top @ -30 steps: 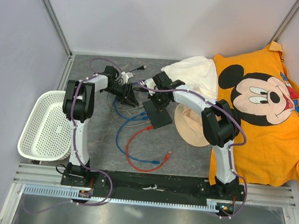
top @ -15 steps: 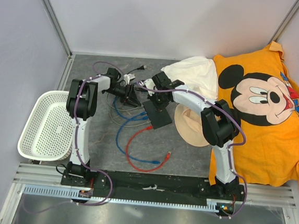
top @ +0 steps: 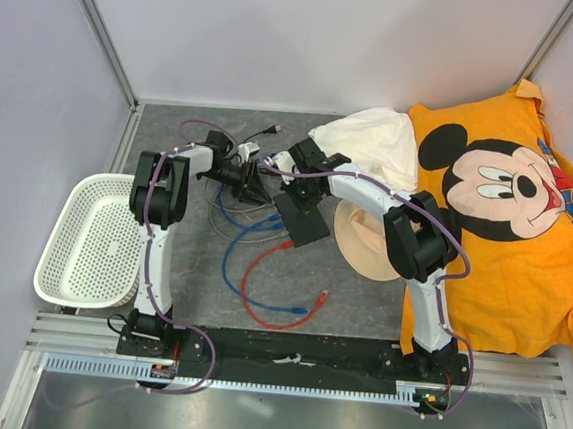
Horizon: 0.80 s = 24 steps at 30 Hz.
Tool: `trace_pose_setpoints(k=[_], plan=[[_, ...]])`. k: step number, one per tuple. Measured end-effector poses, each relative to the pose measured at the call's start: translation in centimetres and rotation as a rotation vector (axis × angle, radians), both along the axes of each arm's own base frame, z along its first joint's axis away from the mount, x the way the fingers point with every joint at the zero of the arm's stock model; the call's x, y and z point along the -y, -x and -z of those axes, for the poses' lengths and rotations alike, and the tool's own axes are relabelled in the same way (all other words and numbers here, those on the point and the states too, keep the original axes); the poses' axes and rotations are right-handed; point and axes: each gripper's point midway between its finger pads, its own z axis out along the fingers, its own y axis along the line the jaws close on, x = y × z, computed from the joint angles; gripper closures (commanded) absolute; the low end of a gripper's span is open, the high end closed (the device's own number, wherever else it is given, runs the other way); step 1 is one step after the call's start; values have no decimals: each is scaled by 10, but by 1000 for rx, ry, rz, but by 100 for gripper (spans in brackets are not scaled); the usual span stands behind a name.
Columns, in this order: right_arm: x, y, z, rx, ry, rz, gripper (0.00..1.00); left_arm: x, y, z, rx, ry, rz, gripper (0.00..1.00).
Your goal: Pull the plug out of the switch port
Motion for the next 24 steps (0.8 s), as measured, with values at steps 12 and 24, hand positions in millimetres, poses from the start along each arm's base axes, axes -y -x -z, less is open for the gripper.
trace_pose_setpoints(k=[12, 24], plan=[[-2, 0, 0, 4, 0, -3, 100, 4, 1, 2, -9, -16, -3, 71], [-2, 0, 0, 7, 4, -5, 100, 7, -2, 2, -67, -36, -45, 83]])
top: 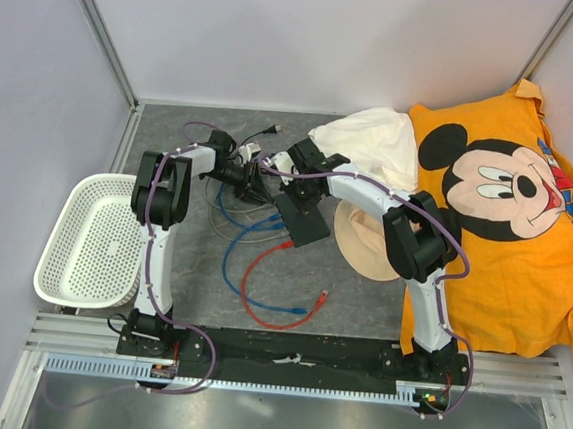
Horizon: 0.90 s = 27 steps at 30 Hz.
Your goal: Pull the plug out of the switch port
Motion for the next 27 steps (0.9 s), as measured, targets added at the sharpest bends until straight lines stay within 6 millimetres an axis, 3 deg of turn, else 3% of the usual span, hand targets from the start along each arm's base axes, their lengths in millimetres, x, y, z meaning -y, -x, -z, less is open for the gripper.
trace_pose_setpoints(k=[2, 3, 27], plan=[[0, 0, 0, 0, 1, -1, 100, 0, 0, 0, 2, 1, 0, 97], [0, 0, 0, 1, 3, 0, 100, 1, 0, 0, 3, 2, 1, 98], [1, 0, 1, 8, 14, -5, 100, -6, 1, 0, 34, 33, -8, 98]])
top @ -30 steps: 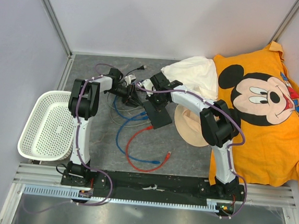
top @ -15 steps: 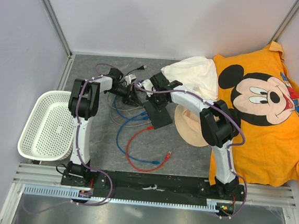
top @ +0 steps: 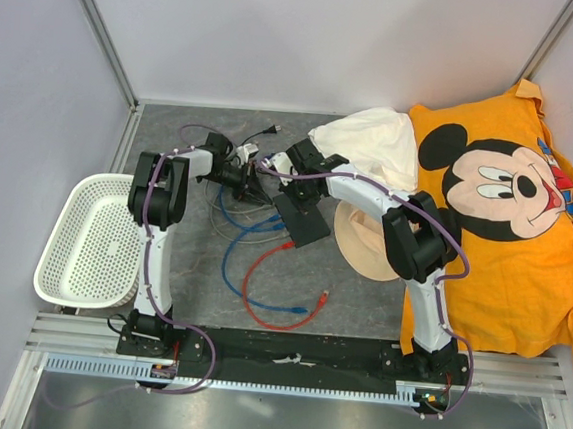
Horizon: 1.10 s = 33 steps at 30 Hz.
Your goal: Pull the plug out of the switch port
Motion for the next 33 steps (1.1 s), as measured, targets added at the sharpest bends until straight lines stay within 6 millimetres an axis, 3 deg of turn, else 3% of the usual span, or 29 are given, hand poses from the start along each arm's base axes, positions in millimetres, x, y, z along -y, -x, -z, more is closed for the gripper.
trace_pose_setpoints(k=[19, 23, 27, 33], plan=[[-6, -1, 0, 31, 14, 13, 100, -11, 12, -1, 11, -24, 14, 98], [-6, -2, 0, 41, 22, 26, 100, -17, 21, 1, -7, -64, 20, 98], [-6, -3, 1, 47, 24, 40, 100, -16, 47, 5, -104, -54, 35, 98], [-6, -4, 1, 54, 30, 45, 100, -19, 52, 3, -110, -75, 41, 98]])
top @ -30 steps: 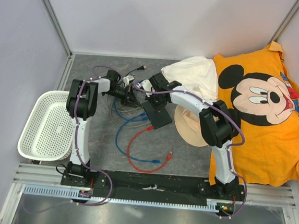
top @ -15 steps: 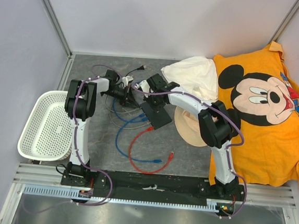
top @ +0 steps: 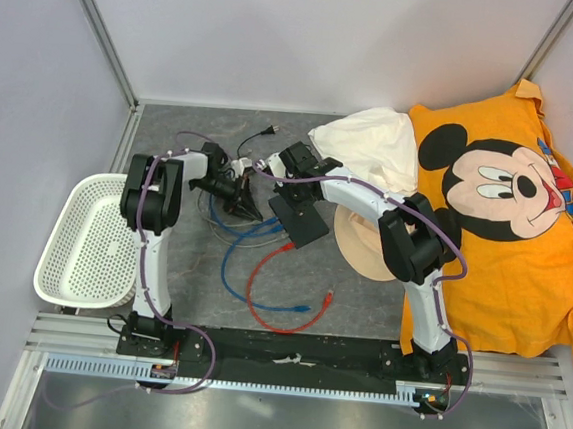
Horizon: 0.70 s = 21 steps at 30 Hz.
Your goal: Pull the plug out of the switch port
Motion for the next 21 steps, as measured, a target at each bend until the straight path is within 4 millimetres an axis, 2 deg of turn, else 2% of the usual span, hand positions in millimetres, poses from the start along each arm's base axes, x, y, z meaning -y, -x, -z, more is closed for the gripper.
trace_pose_setpoints(k=[4, 9, 14, 17, 21], plan=[[0, 0, 0, 0, -1, 2, 100, -13, -15, -10, 68, -102, -6, 98], [0, -1, 0, 0, 0, 3, 100, -38, -71, -48, 317, -225, -15, 99], [0, -1, 0, 0, 0, 3, 100, -64, -107, -76, 499, -353, -1, 99], [0, -1, 0, 0, 0, 5, 100, -77, -117, -78, 539, -437, 9, 98], [0, -1, 0, 1, 1, 5, 100, -98, -117, -61, 522, -565, 31, 98]])
